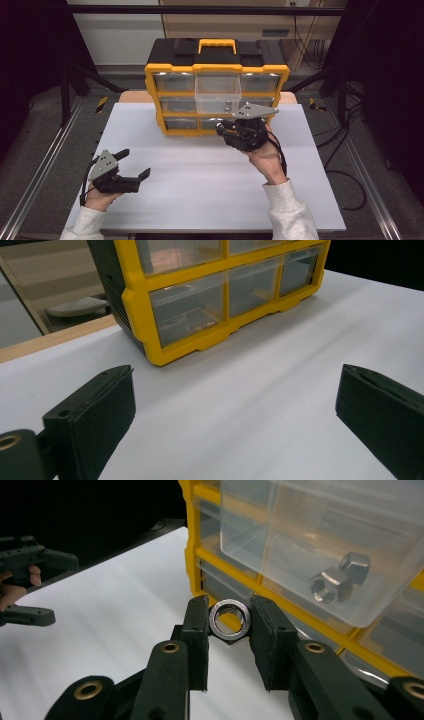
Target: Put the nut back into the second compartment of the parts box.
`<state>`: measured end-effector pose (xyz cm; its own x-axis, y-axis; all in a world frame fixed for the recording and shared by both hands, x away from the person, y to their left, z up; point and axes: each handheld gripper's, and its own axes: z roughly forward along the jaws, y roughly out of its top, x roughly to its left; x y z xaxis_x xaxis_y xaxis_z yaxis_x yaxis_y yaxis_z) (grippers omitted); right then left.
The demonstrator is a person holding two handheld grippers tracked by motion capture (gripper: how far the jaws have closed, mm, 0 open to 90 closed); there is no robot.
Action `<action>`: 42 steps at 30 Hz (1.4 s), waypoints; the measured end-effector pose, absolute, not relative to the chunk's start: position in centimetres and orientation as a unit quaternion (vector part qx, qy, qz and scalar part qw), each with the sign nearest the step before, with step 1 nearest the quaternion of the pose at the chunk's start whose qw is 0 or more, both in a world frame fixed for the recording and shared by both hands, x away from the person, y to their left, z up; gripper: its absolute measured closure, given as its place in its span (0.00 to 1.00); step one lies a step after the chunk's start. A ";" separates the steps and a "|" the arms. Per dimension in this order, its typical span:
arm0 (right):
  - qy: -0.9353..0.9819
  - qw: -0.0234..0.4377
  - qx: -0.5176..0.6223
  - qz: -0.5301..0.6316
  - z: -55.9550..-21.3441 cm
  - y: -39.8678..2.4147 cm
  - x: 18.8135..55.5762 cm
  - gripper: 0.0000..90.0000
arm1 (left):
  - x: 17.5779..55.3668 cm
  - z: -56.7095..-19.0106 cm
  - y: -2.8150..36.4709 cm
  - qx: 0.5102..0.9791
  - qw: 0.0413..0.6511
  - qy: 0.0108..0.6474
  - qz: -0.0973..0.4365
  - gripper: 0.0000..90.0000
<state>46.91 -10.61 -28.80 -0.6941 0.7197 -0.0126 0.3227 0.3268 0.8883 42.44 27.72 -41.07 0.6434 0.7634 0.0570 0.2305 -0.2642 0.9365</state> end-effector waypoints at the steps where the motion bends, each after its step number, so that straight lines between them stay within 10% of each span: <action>1: 0.787 0.209 0.330 0.478 -28.7 -10.6 46.9 0.78 | 42.4 -41.1 27.7 0.751 0.508 0.331 0.262 0.02; 42: 0.757 0.252 0.329 0.505 -21.9 -11.5 47.7 0.78 | 42.4 -41.0 27.8 0.750 0.509 0.332 0.262 0.02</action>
